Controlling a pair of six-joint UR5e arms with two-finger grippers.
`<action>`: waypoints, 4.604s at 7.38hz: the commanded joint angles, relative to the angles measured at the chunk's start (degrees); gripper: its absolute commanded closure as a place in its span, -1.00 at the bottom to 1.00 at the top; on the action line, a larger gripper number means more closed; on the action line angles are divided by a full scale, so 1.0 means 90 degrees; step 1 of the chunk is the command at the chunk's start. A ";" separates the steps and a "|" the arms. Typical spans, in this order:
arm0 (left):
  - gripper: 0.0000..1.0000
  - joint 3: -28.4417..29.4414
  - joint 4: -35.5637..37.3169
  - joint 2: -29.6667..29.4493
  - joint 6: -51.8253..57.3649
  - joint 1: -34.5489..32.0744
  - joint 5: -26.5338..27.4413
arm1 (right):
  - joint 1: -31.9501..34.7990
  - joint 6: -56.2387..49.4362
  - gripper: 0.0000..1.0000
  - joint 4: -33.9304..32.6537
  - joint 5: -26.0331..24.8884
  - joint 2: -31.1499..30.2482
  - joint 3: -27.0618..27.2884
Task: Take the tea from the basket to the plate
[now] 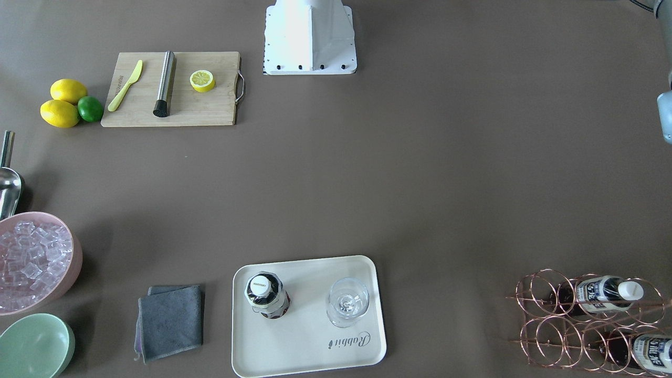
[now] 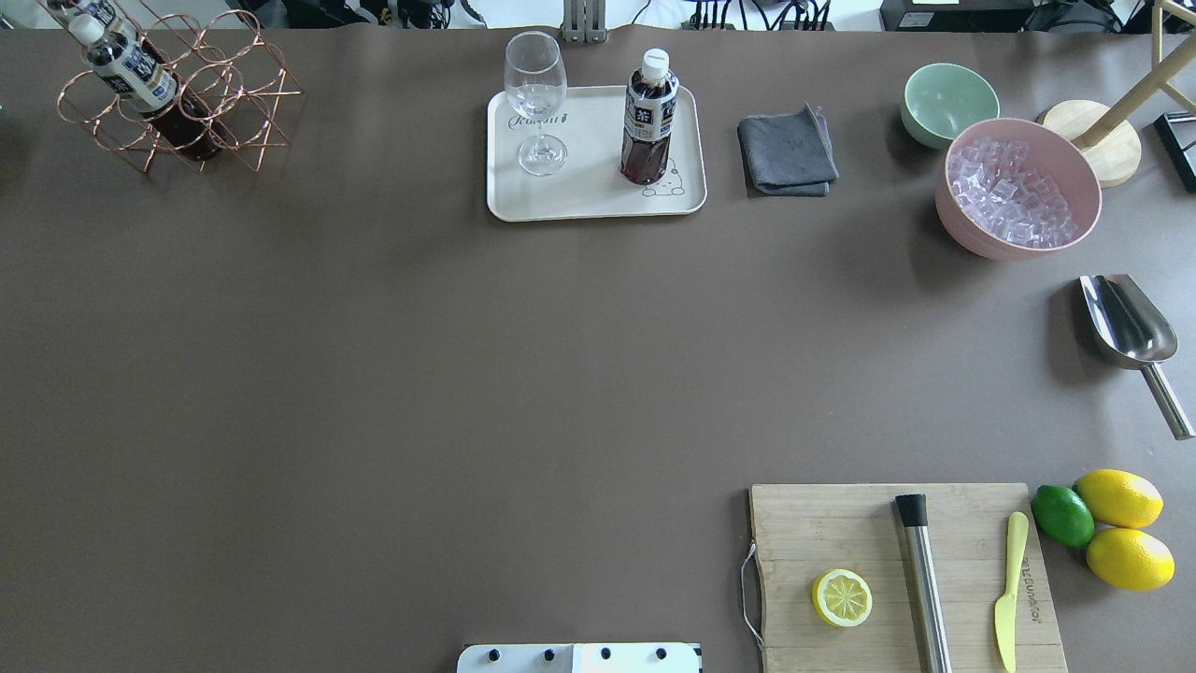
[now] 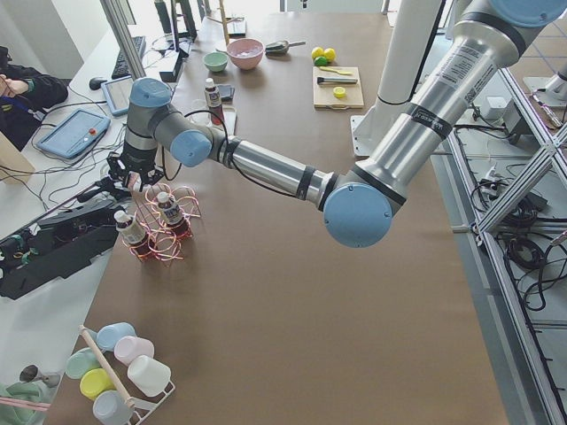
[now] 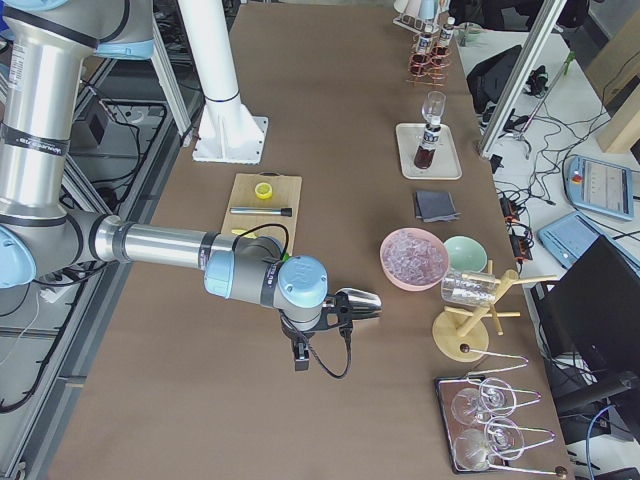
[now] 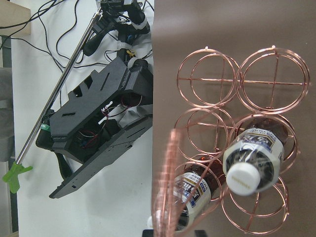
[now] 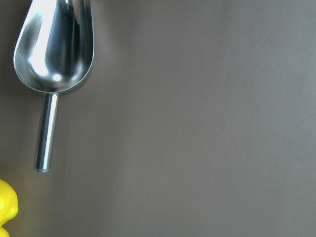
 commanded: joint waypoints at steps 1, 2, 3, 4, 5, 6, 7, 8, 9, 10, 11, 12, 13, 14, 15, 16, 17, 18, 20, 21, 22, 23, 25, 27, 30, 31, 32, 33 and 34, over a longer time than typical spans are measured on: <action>-0.94 0.0056 -0.0053 -0.0027 -0.0013 -0.0005 0.0050 | 0.0378 -0.0075 -0.99 0.0000 0.0008 -0.0117 0.0063; -0.94 0.0056 -0.0053 -0.0027 -0.0013 -0.0015 0.0050 | 0.0429 -0.0075 -0.99 -0.0009 -0.0002 -0.0156 0.0111; -0.94 0.0037 -0.0053 -0.0027 -0.0004 -0.0054 0.0050 | 0.0439 -0.0075 -0.99 -0.0009 -0.0002 -0.0224 0.0160; -0.94 -0.0012 -0.0053 -0.0008 -0.0013 -0.0151 0.0021 | 0.0633 -0.0085 -0.99 -0.0009 -0.0002 -0.0312 0.0257; -0.95 -0.0119 -0.0053 0.0022 -0.0013 -0.0365 -0.0047 | 0.0915 -0.0085 -0.99 0.0000 0.0008 -0.0719 0.0432; -0.95 -0.0284 -0.0034 0.0225 -0.0062 -0.0628 -0.0337 | 0.1121 -0.0085 -0.99 0.0000 0.0008 -0.1023 0.0618; -0.95 -0.0295 -0.0043 0.0507 -0.0729 -0.0882 -0.1046 | 0.1249 -0.0095 -0.99 0.0000 0.0008 -0.1142 0.0716; -0.95 -0.0295 -0.0062 0.0810 -0.1413 -0.1087 -0.1643 | 0.1289 -0.0095 -0.99 -0.0009 0.0018 -0.1336 0.0853; -0.95 -0.0295 -0.0053 0.0900 -0.1864 -0.1331 -0.1707 | 0.1270 -0.0153 -0.99 -0.0019 0.0018 -0.1367 0.0931; -0.95 -0.0295 -0.0053 0.1056 -0.3068 -0.1469 -0.1814 | 0.1231 -0.0173 -0.99 -0.0029 0.0018 -0.1696 0.1261; -0.95 -0.0286 -0.0053 0.1163 -0.4240 -0.1499 -0.1844 | 0.1134 -0.0173 -0.99 -0.0029 -0.0021 -0.2028 0.1661; -0.95 -0.0286 -0.0043 0.1184 -0.5325 -0.1519 -0.1844 | 0.0940 -0.0173 -0.99 -0.0029 -0.0031 -0.2002 0.1665; -0.95 -0.0450 -0.0091 0.1493 -0.6621 -0.1567 -0.1854 | 0.0764 -0.0163 -0.99 -0.0019 -0.0021 -0.1983 0.1742; -0.95 -0.0548 -0.0508 0.2028 -0.7156 -0.1626 -0.1844 | 0.0675 -0.0134 -0.99 -0.0019 -0.0031 -0.1973 0.1791; -0.95 -0.0540 -0.0812 0.2198 -0.7684 -0.1656 -0.1835 | 0.0674 -0.0124 -0.99 -0.0019 -0.0050 -0.1973 0.1734; -0.95 -0.0598 -0.0824 0.2586 -0.7824 -0.1685 -0.1835 | 0.0684 -0.0124 -0.99 -0.0019 -0.0051 -0.2002 0.1694; -0.95 -0.0618 -0.0824 0.2619 -0.7836 -0.1801 -0.1844 | 0.0693 -0.0134 -0.99 -0.0029 -0.0051 -0.2060 0.1665; -0.95 -0.0763 -0.0824 0.2987 -0.7836 -0.1802 -0.1844 | 0.0684 -0.0134 -0.99 -0.0019 -0.0051 -0.2041 0.1607; -0.95 -0.0774 -0.0737 0.3496 -0.7826 -0.1618 -0.1825 | 0.0587 -0.0134 -0.99 -0.0019 -0.0284 -0.1993 0.1596; -0.95 -0.0784 -0.0737 0.3595 -0.7807 -0.1452 -0.1805 | 0.0538 -0.0134 -0.99 -0.0019 -0.0362 -0.1983 0.1596; -0.95 -0.0764 -0.0582 0.3596 -0.7777 -0.1344 -0.1805 | 0.0518 -0.0134 -0.99 -0.0010 -0.0702 -0.1992 0.1596; -0.95 -0.0851 -0.0184 0.3557 -0.7777 -0.1276 -0.1796 | 0.0518 -0.0134 -0.99 -0.0009 -0.0821 -0.1983 0.1587; -0.95 -0.1454 0.0965 0.3586 -0.7767 -0.1255 -0.1767 | 0.0518 -0.0124 -0.99 0.0000 -0.0832 -0.1973 0.1586; -0.95 -0.2409 0.2790 0.3683 -0.7158 -0.1372 -0.1464 | 0.0508 -0.0115 -0.99 0.0020 -0.0832 -0.1963 0.1596; -0.95 -0.2610 0.3306 0.3899 -0.6752 -0.1548 -0.1230 | 0.0518 -0.0095 -0.99 0.0030 -0.0977 -0.1905 0.1577; -0.95 -0.2571 0.3306 0.3899 -0.6742 -0.1548 -0.1123 | 0.0518 -0.0095 -0.99 0.0010 -0.0978 -0.1895 0.1577; -0.95 -0.2561 0.3297 0.3899 -0.6742 -0.1548 -0.1102 | 0.0518 -0.0095 -0.99 -0.0009 -0.0998 -0.1885 0.1538; -0.95 -0.2551 0.3297 0.3889 -0.6742 -0.1539 -0.1102 | 0.0518 -0.0085 -0.99 -0.0009 -0.1008 -0.1875 0.1538; -0.95 -0.2542 0.3297 0.3889 -0.6742 -0.1539 -0.1102 | 0.0518 -0.0085 -0.99 -0.0009 -0.0998 -0.1875 0.1538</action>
